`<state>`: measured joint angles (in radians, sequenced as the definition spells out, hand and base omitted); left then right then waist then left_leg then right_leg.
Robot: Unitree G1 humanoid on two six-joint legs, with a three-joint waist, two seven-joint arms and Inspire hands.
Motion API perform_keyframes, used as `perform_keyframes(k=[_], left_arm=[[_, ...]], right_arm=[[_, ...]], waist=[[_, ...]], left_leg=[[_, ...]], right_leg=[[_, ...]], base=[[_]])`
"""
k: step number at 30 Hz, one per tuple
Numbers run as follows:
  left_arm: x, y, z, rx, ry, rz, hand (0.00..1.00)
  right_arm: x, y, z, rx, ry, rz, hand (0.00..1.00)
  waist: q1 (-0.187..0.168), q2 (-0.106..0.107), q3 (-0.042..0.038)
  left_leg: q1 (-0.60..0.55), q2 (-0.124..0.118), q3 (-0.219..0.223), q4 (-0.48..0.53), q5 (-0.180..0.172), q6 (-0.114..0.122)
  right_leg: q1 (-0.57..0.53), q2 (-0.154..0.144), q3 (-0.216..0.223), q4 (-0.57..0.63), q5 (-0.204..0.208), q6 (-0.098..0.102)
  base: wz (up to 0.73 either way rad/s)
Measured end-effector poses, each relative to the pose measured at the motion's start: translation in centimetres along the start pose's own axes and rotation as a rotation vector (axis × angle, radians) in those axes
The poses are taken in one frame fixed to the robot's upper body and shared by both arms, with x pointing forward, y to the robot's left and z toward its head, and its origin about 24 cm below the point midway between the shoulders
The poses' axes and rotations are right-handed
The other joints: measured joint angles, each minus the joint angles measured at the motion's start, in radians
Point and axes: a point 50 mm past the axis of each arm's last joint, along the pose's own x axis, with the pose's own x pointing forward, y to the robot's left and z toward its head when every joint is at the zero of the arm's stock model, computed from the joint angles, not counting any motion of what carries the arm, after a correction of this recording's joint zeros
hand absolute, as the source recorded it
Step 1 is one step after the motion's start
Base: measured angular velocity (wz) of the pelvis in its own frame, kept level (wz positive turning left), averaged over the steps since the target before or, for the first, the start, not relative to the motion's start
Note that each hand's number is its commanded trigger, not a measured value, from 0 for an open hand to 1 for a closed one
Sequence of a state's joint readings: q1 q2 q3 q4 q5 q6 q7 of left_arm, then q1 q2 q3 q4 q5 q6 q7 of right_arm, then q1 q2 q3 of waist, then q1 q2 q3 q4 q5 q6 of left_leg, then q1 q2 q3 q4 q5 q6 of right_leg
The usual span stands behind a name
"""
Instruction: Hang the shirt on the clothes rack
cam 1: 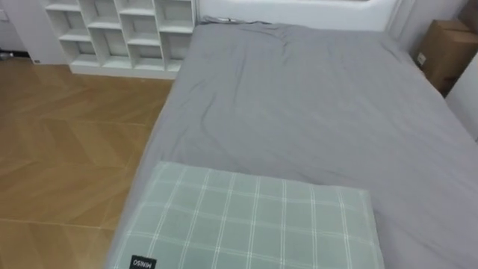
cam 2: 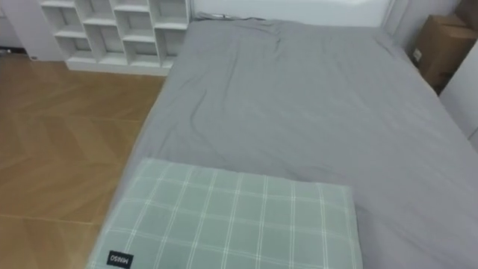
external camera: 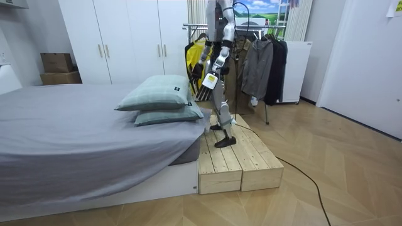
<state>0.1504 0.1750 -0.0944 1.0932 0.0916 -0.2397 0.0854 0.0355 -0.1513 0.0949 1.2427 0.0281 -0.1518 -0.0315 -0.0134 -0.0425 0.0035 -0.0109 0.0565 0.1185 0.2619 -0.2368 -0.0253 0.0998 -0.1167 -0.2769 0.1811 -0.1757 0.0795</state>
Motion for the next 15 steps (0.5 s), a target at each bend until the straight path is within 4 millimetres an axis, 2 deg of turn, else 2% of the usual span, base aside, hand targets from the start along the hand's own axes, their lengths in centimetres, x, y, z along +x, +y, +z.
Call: perform_keyframes(k=[4,8,10,13,14,15], left_arm=[[-0.2,0.2,-1.1,-0.077,0.058,0.021,0.00],[-0.9,0.5,-2.8,-0.146,0.126,0.060,0.00],[-1.1,0.8,-3.4,-0.176,0.154,0.081,0.00],[-2.0,1.1,-5.4,-0.207,0.241,0.106,0.00],[-2.4,0.9,-6.3,-0.200,0.291,0.100,0.00],[-2.5,0.8,-6.5,-0.187,0.311,0.095,0.00]], right_arm=[[-0.2,0.1,-0.8,-0.002,0.021,0.002,0.00],[-0.8,-0.1,-2.7,0.046,0.077,-0.016,0.00],[-0.9,-0.4,-3.3,0.079,0.103,-0.035,0.00],[-1.1,-0.7,-4.0,0.117,0.139,-0.053,0.00],[-1.3,-0.8,-4.4,0.142,0.151,-0.057,0.00],[-1.4,-0.8,-4.9,0.161,0.165,-0.057,0.00]], waist=[[0.012,0.004,0.0022],[0.023,0.012,0.0055],[0.023,0.009,0.0053],[0.025,0.007,0.0024],[0.026,0.016,0.0060],[0.026,0.020,0.0073]], left_leg=[[0.017,-0.002,-0.024,-0.027,0.004,-0.006],[0.057,0.000,-0.083,-0.052,0.008,-0.009],[0.062,-0.001,-0.080,-0.060,0.008,-0.009],[0.070,-0.001,-0.084,-0.065,0.008,-0.009],[0.077,0.002,-0.109,-0.064,0.008,-0.009],[0.079,0.005,-0.135,-0.062,0.009,-0.009]], right_leg=[[0.013,0.005,0.003,-0.010,0.000,0.000],[0.038,0.013,0.004,0.004,0.000,0.000],[0.047,0.014,0.004,0.000,0.000,0.000],[0.046,0.014,0.004,0.012,0.000,-0.001],[0.037,0.014,0.004,0.046,-0.003,-0.005],[0.024,0.017,0.012,0.065,-0.016,-0.019]], base=[[0.07],[0.05],[0.12],[0.00],[0.06],[0.00]])
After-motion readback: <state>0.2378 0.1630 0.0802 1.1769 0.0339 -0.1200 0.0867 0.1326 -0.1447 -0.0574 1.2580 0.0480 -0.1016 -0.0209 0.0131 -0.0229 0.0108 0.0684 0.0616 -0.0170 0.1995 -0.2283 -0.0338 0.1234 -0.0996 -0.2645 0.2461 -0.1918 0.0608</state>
